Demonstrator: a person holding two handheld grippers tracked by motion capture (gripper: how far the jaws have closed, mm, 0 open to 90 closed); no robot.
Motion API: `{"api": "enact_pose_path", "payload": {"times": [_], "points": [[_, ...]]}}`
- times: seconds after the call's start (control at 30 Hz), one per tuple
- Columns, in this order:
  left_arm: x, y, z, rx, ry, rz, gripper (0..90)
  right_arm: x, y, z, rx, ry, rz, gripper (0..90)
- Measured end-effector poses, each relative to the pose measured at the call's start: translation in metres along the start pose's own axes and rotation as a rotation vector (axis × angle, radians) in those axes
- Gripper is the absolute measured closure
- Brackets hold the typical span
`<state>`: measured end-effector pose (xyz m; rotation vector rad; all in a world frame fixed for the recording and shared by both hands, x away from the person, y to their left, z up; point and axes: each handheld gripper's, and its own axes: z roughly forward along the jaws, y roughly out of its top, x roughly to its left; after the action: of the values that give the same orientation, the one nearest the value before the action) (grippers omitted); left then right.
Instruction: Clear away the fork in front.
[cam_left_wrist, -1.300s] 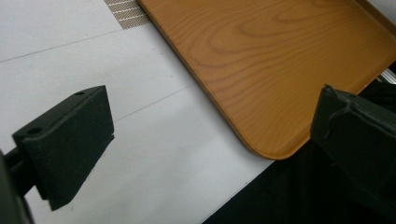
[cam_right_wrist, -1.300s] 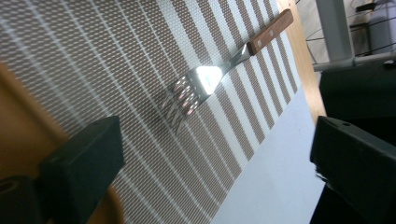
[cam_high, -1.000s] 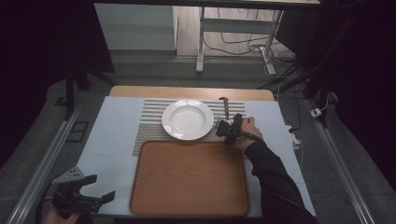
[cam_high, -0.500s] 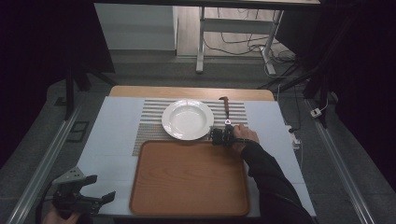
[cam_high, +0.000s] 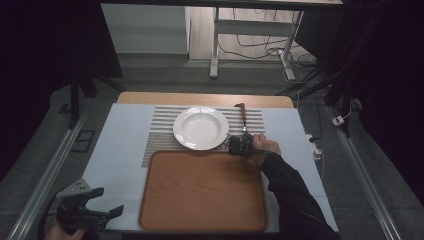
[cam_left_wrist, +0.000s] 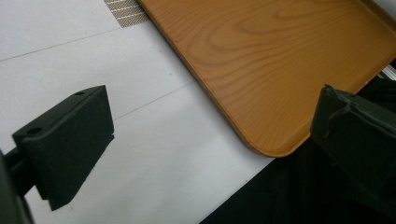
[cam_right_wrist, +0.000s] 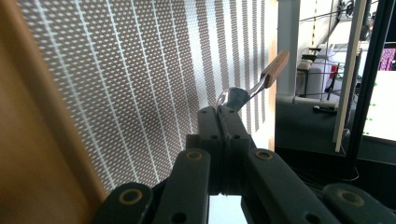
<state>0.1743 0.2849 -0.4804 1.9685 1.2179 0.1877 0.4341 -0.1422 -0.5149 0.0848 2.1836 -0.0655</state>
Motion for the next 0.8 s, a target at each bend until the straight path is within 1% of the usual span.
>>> {"api": "enact_pose_path", "payload": {"times": [0.03,0.07,0.1,0.13,0.17,0.2,0.23,0.27,0.33,0.37,0.4,0.43,0.5,0.53,0.57,0.63,0.67,0.7,0.73,0.77,0.8], "points": [[0.000,0.000,0.000,0.000,0.000,0.000,0.0,-0.001,0.000,-0.002,-0.006,0.002,0.006,89.7],[0.000,0.000,0.000,0.001,0.002,-0.001,0.0,-0.003,-0.001,-0.004,-0.022,0.034,0.018,89.7],[0.000,0.000,0.000,0.001,0.002,-0.001,0.0,-0.003,-0.002,-0.007,-0.029,0.008,0.028,89.7],[0.000,0.000,0.000,0.003,0.006,0.001,0.0,-0.004,-0.003,-0.009,-0.041,0.014,0.048,89.7],[0.000,0.000,0.000,0.003,0.006,0.001,0.0,-0.005,-0.003,-0.014,-0.031,0.012,0.061,89.8],[0.000,0.000,0.000,0.004,0.007,0.001,0.0,-0.005,-0.003,-0.014,-0.031,0.012,0.061,89.8],[0.000,0.000,0.000,0.004,0.007,0.001,0.0,-0.007,-0.005,-0.020,-0.051,0.019,0.090,89.7],[0.000,0.000,0.000,0.004,0.007,0.001,0.0,-0.009,-0.006,-0.023,-0.061,0.015,0.094,89.7],[0.000,0.000,0.001,0.003,0.007,0.000,0.0,-0.012,-0.009,-0.028,-0.081,0.023,0.120,89.7],[0.000,0.000,0.000,0.005,0.006,0.001,0.0,-0.012,-0.009,-0.028,-0.081,0.023,0.120,89.7],[-0.001,0.001,0.001,0.006,0.006,0.001,0.0,-0.015,-0.012,-0.033,-0.105,0.044,0.144,89.7],[0.000,0.001,0.001,0.006,0.006,0.001,0.0,-0.016,-0.014,-0.036,-0.110,0.038,0.160,89.7],[0.000,0.000,0.001,0.004,0.006,-0.001,0.0,-0.020,-0.018,-0.040,-0.131,0.063,0.202,89.7],[0.000,0.000,0.000,0.003,0.003,-0.003,0.0,-0.021,-0.019,-0.043,-0.138,0.079,0.242,89.7],[0.000,0.000,0.000,0.001,-0.001,-0.006,0.0,-0.023,-0.021,-0.045,-0.154,0.087,0.255,89.7],[0.001,0.000,0.000,0.000,-0.005,-0.011,0.0,-0.027,-0.025,-0.051,-0.185,0.114,0.305,89.7],[0.001,0.000,0.000,0.000,-0.005,-0.012,0.0,-0.027,-0.025,-0.051,-0.185,0.114,0.305,89.7],[0.001,0.000,0.000,0.000,-0.003,-0.010,0.0,-0.029,-0.028,-0.057,-0.214,0.138,0.369,89.7],[0.001,0.000,0.000,0.002,-0.003,-0.009,0.0,-0.029,-0.028,-0.057,-0.214,0.138,0.369,89.7],[0.001,0.000,0.000,0.003,-0.004,-0.005,0.0,-0.032,-0.031,-0.063,-0.247,0.172,0.421,89.7],[0.000,0.001,0.000,0.003,-0.003,-0.002,0.0,-0.032,-0.032,-0.066,-0.262,0.187,0.448,89.7]]}}
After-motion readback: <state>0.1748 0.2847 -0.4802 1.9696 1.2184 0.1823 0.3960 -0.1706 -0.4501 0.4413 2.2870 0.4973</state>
